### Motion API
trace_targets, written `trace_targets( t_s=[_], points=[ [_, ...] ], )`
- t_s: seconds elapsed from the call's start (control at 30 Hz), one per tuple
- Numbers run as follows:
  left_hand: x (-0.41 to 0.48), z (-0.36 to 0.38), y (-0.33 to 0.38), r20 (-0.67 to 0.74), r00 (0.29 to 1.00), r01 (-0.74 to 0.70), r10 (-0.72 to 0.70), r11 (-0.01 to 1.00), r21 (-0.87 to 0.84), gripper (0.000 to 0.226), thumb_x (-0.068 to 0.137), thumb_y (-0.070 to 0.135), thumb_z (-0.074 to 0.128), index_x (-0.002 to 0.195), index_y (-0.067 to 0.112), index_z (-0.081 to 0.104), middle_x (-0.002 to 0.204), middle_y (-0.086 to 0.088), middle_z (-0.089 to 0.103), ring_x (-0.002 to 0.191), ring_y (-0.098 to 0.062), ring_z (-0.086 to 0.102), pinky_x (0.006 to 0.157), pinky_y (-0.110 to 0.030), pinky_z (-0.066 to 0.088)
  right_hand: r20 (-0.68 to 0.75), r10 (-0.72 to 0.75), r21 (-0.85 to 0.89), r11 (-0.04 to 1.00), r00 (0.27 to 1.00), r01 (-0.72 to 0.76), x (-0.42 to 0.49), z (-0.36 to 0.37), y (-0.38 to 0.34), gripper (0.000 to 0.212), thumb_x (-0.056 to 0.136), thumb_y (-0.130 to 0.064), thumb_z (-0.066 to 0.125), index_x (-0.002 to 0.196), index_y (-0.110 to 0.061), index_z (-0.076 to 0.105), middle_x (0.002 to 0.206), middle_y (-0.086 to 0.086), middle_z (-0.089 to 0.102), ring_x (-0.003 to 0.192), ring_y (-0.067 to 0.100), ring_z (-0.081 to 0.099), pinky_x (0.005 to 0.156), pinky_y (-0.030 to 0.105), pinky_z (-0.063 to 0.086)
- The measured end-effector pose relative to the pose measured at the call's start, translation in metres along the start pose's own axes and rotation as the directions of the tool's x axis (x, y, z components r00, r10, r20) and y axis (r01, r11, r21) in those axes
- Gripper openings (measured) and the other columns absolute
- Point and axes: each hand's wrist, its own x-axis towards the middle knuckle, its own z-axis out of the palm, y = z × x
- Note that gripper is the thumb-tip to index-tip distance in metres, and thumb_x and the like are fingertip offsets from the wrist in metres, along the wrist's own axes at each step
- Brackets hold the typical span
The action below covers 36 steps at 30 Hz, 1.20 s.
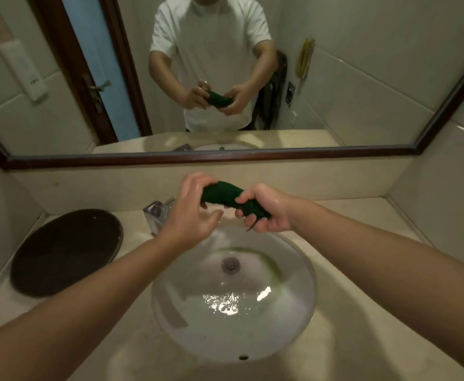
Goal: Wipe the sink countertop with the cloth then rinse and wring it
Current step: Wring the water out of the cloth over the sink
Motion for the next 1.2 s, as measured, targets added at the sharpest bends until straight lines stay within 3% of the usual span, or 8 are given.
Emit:
trace_targets(
  t_s=[0.1, 0.3, 0.4, 0.57, 0.7, 0.83, 1.0, 1.2],
  points=[
    [0.004, -0.006, -0.007, 0.001, 0.941, -0.318, 0.338, 0.886, 0.337, 0.070, 0.071, 0.003, 0.076, 0.130, 0.017, 0.042, 0.137, -0.017, 0.030, 0.120, -0.033, 0.043, 0.097, -0.047, 0.049, 0.192, 0.098, 0.087, 0.989, 0.977, -0.116, -0.008, 0.005, -0.011, 0.024, 0.076, -0.027, 0.047, 0.092, -0.011, 0.051, 0.061, -0.003, 0.040, 0.038, 0.006, 0.030, 0.035, 0.015, 0.014],
    [0.014, -0.016, -0.006, -0.041, 0.818, -0.467, 0.574, 0.704, 0.535, 0.056, 0.079, 0.017, 0.075, 0.128, 0.012, 0.046, 0.131, -0.016, 0.033, 0.116, -0.037, 0.042, 0.094, -0.050, 0.049, 0.454, 0.195, 0.050, 0.969, 0.870, -0.244, -0.002, 0.031, 0.005, 0.055, 0.085, -0.065, 0.038, 0.082, -0.012, 0.054, 0.059, -0.003, 0.040, 0.038, 0.006, 0.027, 0.041, 0.019, 0.009],
    [0.022, -0.024, 0.010, -0.053, 0.910, -0.345, 0.411, 0.821, 0.455, 0.033, 0.092, 0.026, 0.058, 0.122, 0.013, 0.055, 0.124, -0.014, 0.048, 0.105, -0.031, 0.050, 0.084, -0.045, 0.051, 0.369, 0.230, -0.005, 0.969, 0.900, -0.245, -0.009, 0.049, 0.006, 0.052, 0.089, -0.058, 0.029, 0.068, -0.016, 0.052, 0.052, -0.006, 0.037, 0.033, 0.006, 0.026, 0.041, 0.019, 0.006],
    [0.028, -0.024, -0.003, 0.151, 0.804, -0.539, 0.575, 0.598, 0.593, 0.020, 0.085, 0.017, 0.061, 0.099, 0.006, 0.071, 0.103, -0.016, 0.068, 0.081, -0.031, 0.067, 0.052, -0.035, 0.052, 0.074, 0.163, -0.188, 0.971, 0.984, -0.147, -0.018, 0.054, 0.004, 0.041, 0.089, -0.049, 0.031, 0.065, -0.019, 0.048, 0.051, -0.006, 0.034, 0.033, 0.007, 0.021, 0.037, 0.014, 0.009],
    [0.030, -0.021, 0.017, 0.309, 0.941, -0.316, 0.137, 0.675, 0.666, 0.021, 0.079, 0.019, 0.070, 0.097, 0.010, 0.065, 0.089, -0.013, 0.065, 0.070, -0.034, 0.064, 0.048, -0.035, 0.045, -0.218, -0.027, -0.380, 0.923, 0.976, -0.059, -0.014, 0.056, 0.003, 0.045, 0.095, -0.044, 0.027, 0.066, -0.017, 0.049, 0.049, -0.003, 0.041, 0.035, 0.011, 0.028, 0.041, 0.018, 0.016],
    [0.037, -0.015, 0.027, 0.393, 0.903, -0.189, -0.176, 0.658, 0.729, 0.006, 0.087, 0.026, 0.054, 0.086, 0.020, 0.055, 0.078, -0.003, 0.060, 0.072, -0.028, 0.061, 0.060, -0.032, 0.044, -0.263, -0.465, -0.850, 0.527, 0.845, 0.026, -0.008, 0.053, 0.003, 0.019, 0.099, -0.014, 0.041, 0.107, 0.000, 0.051, 0.086, 0.015, 0.060, 0.071, 0.030, 0.059, 0.053, 0.035, 0.039],
    [0.032, -0.003, 0.019, 0.454, 0.760, 0.144, -0.466, 0.801, 0.581, 0.020, 0.084, 0.032, 0.050, 0.074, 0.017, 0.059, 0.069, -0.004, 0.061, 0.064, -0.023, 0.060, 0.057, -0.029, 0.050, -0.041, -0.650, -0.983, 0.164, 0.759, 0.087, 0.001, 0.048, 0.002, 0.034, 0.101, -0.023, 0.029, 0.073, -0.011, 0.045, 0.060, 0.007, 0.048, 0.059, 0.031, 0.052, 0.050, 0.035, 0.040],
    [0.023, 0.004, 0.009, 0.609, 0.634, 0.430, -0.477, 0.872, 0.236, 0.020, 0.074, 0.013, 0.060, 0.060, 0.014, 0.046, 0.055, -0.004, 0.045, 0.053, -0.021, 0.043, 0.046, -0.024, 0.030, 0.196, -0.683, -0.979, -0.182, 0.704, 0.096, 0.002, 0.043, 0.001, 0.049, 0.100, -0.034, 0.030, 0.061, -0.015, 0.053, 0.061, 0.007, 0.047, 0.058, 0.030, 0.045, 0.059, 0.031, 0.034]
  ],
)
